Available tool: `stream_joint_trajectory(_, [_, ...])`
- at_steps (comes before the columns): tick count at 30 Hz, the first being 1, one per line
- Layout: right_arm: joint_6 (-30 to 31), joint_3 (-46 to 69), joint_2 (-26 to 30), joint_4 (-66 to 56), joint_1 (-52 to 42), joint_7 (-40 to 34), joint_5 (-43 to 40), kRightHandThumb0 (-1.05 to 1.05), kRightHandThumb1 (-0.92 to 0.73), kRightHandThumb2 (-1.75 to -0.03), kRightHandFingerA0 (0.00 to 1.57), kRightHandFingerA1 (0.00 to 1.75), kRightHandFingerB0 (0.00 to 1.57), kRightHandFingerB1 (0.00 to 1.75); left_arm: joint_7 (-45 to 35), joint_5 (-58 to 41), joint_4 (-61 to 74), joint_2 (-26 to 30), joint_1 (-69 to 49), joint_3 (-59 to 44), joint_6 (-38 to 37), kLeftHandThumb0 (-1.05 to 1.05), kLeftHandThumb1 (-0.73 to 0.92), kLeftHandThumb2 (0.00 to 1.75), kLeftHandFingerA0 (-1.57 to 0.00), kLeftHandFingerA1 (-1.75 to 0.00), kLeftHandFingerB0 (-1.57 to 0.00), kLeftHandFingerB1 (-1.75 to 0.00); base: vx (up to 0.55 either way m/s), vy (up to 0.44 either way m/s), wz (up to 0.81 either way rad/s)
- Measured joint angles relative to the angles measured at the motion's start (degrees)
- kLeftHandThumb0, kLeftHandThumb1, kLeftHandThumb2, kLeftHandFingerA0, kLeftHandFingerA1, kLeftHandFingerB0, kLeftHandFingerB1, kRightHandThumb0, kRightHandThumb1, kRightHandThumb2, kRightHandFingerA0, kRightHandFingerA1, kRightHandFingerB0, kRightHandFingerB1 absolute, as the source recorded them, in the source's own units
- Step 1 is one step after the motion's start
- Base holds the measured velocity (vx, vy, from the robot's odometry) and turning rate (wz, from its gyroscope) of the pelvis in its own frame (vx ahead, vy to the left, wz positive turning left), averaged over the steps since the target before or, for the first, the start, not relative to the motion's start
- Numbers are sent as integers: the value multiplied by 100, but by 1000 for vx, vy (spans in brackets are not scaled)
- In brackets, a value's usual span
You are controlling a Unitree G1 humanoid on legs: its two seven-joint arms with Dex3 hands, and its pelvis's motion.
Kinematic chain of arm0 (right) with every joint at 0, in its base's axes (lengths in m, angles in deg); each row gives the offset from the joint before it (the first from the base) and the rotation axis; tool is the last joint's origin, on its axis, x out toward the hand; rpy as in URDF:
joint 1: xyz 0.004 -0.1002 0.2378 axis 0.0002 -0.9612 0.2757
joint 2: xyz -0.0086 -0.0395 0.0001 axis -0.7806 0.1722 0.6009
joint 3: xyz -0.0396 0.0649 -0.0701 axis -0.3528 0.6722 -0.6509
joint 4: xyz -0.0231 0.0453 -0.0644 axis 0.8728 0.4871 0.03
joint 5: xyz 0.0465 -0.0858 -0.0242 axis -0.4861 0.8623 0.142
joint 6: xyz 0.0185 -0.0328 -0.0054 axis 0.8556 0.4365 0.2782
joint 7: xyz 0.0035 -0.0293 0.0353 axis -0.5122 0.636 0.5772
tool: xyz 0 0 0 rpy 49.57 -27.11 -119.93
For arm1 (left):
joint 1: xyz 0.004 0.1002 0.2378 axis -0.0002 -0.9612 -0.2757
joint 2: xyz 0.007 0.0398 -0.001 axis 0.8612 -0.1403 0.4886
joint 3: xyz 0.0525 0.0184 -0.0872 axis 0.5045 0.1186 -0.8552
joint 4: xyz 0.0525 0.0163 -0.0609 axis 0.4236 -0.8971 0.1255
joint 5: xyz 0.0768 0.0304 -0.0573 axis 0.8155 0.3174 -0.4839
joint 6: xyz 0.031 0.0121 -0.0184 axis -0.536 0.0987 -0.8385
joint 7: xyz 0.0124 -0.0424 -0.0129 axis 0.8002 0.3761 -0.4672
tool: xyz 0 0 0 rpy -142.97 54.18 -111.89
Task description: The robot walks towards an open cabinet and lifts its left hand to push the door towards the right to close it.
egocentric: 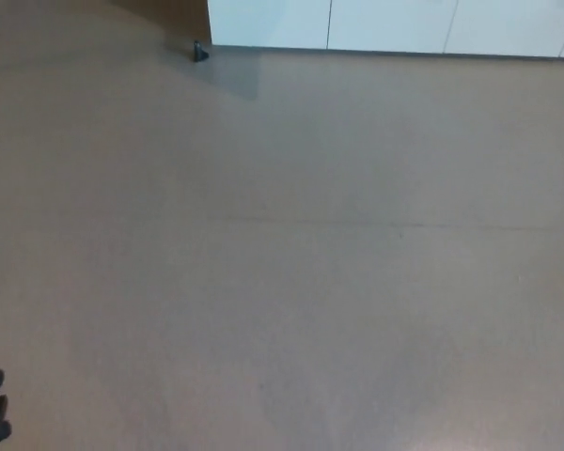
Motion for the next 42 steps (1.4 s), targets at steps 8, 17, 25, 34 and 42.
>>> stream_joint_trajectory(8, [-117,46,94,91,116,-88,-23,-65,-81,-64,34,36,25,32,-46,-55,-166,-76,82,-26,-151,-64,78,63,-44,-43,-40,-36,283,-246,-1])
stream_joint_trajectory(17, [-279,174,40,163,97,-359,-50,-63,-81,-63,32,38,22,32,-51,-60,-346,-66,126,-22,-254,-59,61,100,-40,-58,-25,-48,289,1,-3])
stream_joint_trajectory(25, [-304,144,23,360,122,-189,-78,-64,-81,-63,34,37,23,32,-43,-62,-380,9,122,-24,-295,-58,62,100,-40,-59,-24,-48,252,40,7])
stream_joint_trajectory(34, [-373,103,48,447,7,-191,-63,-64,-82,-64,32,36,20,30,-52,-65,-307,-4,-2,8,-298,-63,78,64,-47,-43,-41,-37,261,-205,9])
stream_joint_trajectory(42, [-424,117,95,482,-108,-243,-97,-66,-83,-65,27,34,24,31,-53,-66,-280,-52,-139,35,-298,-61,78,64,-46,-43,-40,-36,199,-214,-8])
